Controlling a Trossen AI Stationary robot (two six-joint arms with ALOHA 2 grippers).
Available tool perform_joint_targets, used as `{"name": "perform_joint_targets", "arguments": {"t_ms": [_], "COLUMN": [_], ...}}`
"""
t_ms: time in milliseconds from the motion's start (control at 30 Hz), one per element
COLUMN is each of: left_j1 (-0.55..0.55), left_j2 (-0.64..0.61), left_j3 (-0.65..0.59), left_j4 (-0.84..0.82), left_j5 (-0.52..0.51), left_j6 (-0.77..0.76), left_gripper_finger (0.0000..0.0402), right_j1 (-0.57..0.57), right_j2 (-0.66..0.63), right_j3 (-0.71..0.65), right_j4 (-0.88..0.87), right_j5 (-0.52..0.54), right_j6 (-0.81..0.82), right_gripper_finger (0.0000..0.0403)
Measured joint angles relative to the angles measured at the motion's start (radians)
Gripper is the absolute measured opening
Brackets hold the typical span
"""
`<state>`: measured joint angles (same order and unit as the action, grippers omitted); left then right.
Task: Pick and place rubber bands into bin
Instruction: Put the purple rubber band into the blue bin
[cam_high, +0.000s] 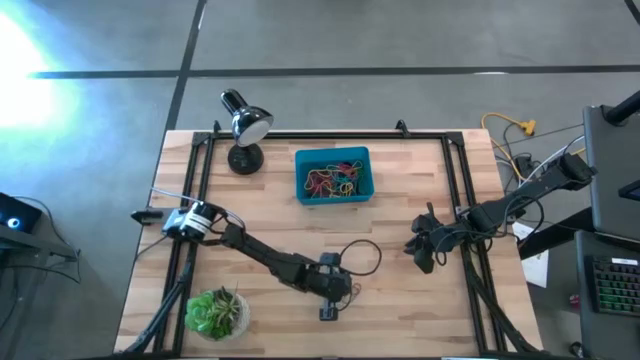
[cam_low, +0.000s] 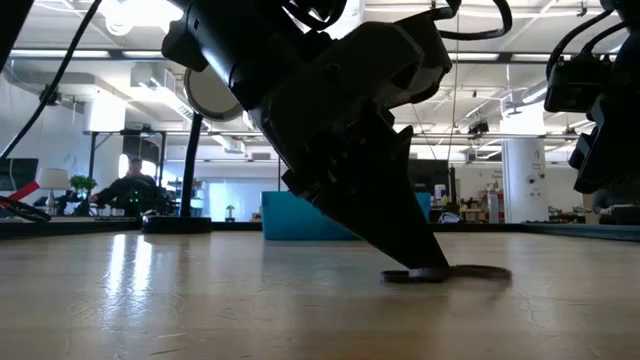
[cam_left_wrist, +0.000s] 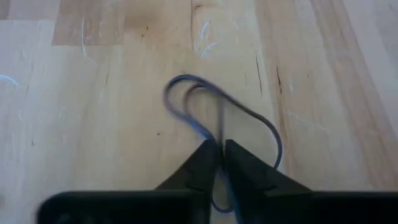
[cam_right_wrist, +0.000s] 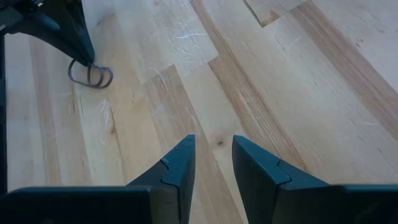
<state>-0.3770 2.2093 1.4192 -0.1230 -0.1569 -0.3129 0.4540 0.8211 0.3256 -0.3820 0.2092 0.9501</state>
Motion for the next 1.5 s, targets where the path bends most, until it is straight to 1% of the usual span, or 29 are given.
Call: {"name": "perform_joint_targets", "arguments": {"t_ms": [33,100,367,433,633,733,867,1000,1233,1500], "left_j1": [0.001,0.001,0.002,0.001,0.008,0.01,0.009,0.014,0.027,0.066], "left_j2": [0.0,0.0,-0.018,-0.033,-0.068,-0.093,-0.118,-0.125,-0.17,-0.27], "left_j3": [-0.002,-0.006,0.012,0.018,0.029,0.04,0.055,0.075,0.09,0.09], "left_j4": [0.0,-0.001,-0.016,-0.016,-0.045,-0.035,-0.023,-0.024,-0.026,-0.05], "left_j5": [0.007,0.007,-0.017,-0.04,-0.155,-0.19,-0.217,-0.244,-0.272,-0.352], "left_j6": [-0.006,-0.034,-0.047,-0.046,0.005,0.011,0.017,0.06,0.084,0.182], "left_gripper_finger": [0.0014,0.0005,0.0002,0.0001,0.0,0.0,0.0,0.0,0.0,0.0], "right_j1": [0.0,0.0,0.0,0.0,0.0,0.0,0.0,0.0,0.0,0.0], "right_j2": [0.0,0.0,0.0,0.0,0.0,0.0,0.0,0.0,0.0,0.0], "right_j3": [0.0,0.0,0.0,0.0,0.0,0.0,0.0,0.0,0.0,0.0], "right_j4": [0.0,0.0,0.004,0.005,0.007,0.009,0.018,0.021,0.023,0.022], "right_j5": [0.0,0.0,0.0,0.0,0.0,0.0,0.0,0.0,-0.001,0.0], "right_j6": [0.0,0.0,0.005,0.005,0.005,0.008,0.008,0.008,0.008,0.008], "right_gripper_finger": [0.0096,0.0096,0.0096,0.0096,0.0096,0.0096,0.0096,0.0096,0.0096,0.0096]}}
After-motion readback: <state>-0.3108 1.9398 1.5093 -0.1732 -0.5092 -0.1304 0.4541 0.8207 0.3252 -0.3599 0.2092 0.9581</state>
